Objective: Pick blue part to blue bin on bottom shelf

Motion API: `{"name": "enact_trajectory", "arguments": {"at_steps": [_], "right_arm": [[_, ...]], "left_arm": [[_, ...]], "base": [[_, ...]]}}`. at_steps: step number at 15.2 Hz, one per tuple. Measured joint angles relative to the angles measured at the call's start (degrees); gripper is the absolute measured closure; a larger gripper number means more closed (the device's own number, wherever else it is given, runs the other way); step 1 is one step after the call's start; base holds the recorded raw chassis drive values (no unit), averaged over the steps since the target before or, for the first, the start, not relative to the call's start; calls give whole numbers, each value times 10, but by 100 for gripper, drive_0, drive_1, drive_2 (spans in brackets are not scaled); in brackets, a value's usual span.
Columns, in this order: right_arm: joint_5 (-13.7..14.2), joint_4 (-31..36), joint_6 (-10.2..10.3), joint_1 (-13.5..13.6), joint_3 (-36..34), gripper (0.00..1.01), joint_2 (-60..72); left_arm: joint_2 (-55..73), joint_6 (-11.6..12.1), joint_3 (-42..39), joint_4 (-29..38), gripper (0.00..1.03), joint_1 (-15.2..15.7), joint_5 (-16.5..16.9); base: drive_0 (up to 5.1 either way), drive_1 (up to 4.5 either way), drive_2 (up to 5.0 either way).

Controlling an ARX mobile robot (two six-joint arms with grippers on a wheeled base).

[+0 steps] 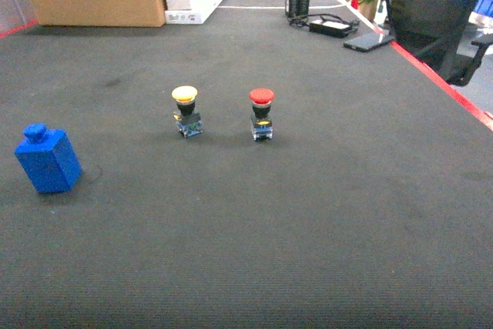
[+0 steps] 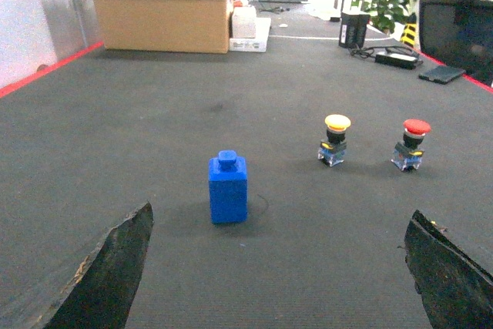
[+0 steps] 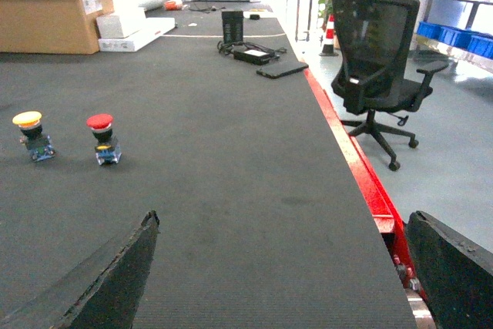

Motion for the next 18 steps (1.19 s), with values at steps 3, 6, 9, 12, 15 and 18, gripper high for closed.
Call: {"name": "enact_trajectory", "arguments": {"at_steps": [3,6,9,12,15,18], "right_arm": [[0,-2,0,0,0,3,0],[0,-2,0,0,0,3,0],[0,-2,0,0,0,3,0],[0,-2,0,0,0,3,0],[0,-2,0,0,0,3,0],[0,-2,0,0,0,3,0]], "left_arm": [[0,0,0,-2,5,0,0],[0,0,0,-2,5,0,0],[0,0,0,-2,5,0,0],[0,0,0,-2,5,0,0],[0,0,0,-2,5,0,0],[0,0,0,-2,5,0,0]], "base": [[0,0,0],[0,0,0],[0,0,0],[0,0,0],[0,0,0],[0,0,0]]}}
